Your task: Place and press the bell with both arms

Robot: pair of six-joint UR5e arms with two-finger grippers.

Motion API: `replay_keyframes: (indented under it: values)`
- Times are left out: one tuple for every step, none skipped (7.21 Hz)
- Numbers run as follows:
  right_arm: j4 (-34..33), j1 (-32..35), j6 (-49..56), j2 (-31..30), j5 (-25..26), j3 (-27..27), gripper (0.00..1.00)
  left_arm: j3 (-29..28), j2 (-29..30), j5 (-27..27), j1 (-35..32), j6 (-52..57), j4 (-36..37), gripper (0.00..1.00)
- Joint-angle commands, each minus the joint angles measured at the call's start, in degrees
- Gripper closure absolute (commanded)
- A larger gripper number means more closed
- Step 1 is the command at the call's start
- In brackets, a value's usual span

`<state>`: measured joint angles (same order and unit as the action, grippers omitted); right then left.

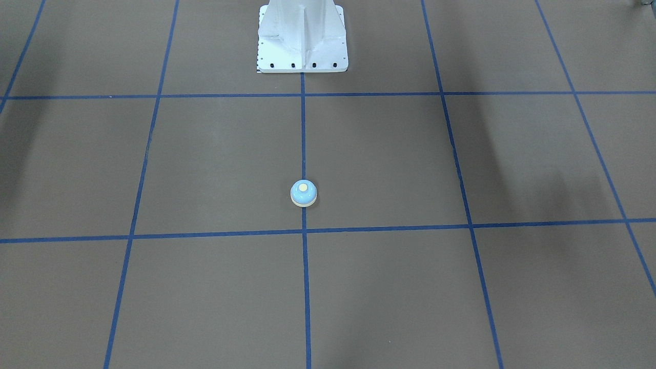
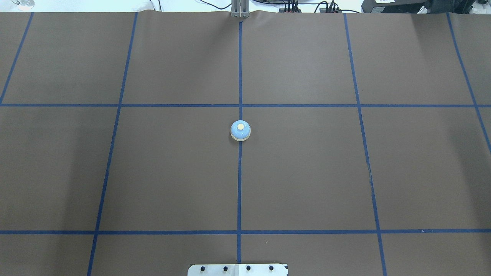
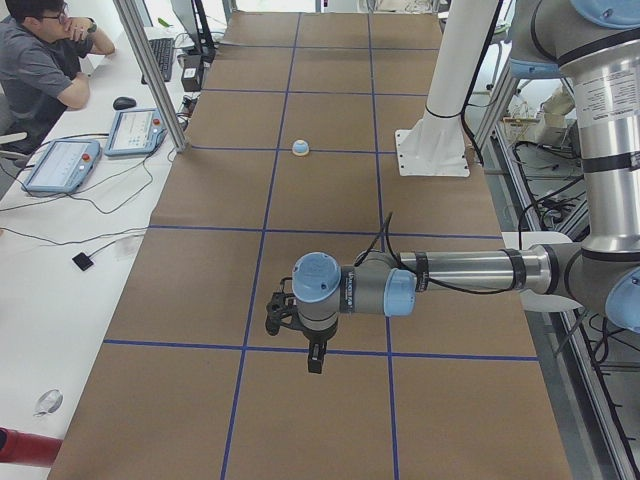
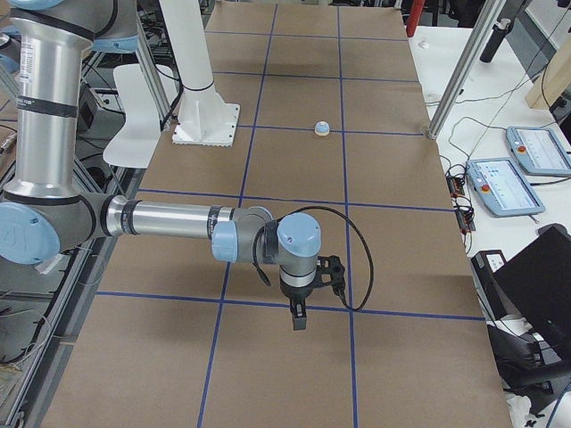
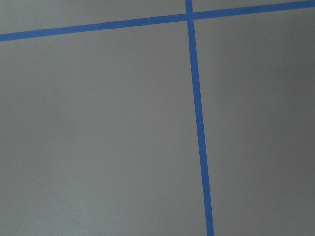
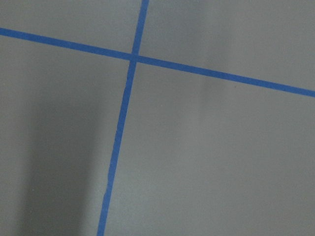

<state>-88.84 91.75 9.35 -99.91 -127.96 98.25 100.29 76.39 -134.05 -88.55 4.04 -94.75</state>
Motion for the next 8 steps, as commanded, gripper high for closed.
replay_keyframes:
  values:
    - [-0.01,0.36,-0.55,-0.38,-0.1,0.36,0.0,0.34,-0.01,-0.16,-0.04,0.0,-0.17,0.0]
    - [0.07,0.36,-0.3,-0.55,-0.19,0.45,0.0,0.43,-0.36,-0.16,-0.04,0.0,-0.17,0.0]
    - [0.07,0.36,-0.03,-0.55,-0.28,0.46,0.0,0.78,-0.36,-0.16,-0.04,0.0,-0.26,0.0]
    - [-0.01,0.36,-0.12,-0.55,-0.28,0.46,0.0,0.95,-0.45,-0.16,-0.04,0.0,-0.26,0.0]
    - [-0.01,0.36,-0.2,-0.55,-0.36,0.19,0.0,1.13,-0.45,-0.24,-0.13,0.0,-0.26,0.0]
    - [-0.01,0.36,-0.29,-0.64,-0.45,0.19,0.0,1.65,-1.15,-0.16,-0.13,0.0,-0.17,0.0]
    - [-0.1,0.36,-0.38,-0.64,-0.45,-0.07,0.0,2.7,-1.68,-0.16,-0.13,0.0,-0.09,0.0]
    - [-0.1,0.36,-0.47,-0.73,-0.54,-0.07,0.0,4.02,-2.99,-0.07,-0.13,0.0,-0.17,0.0]
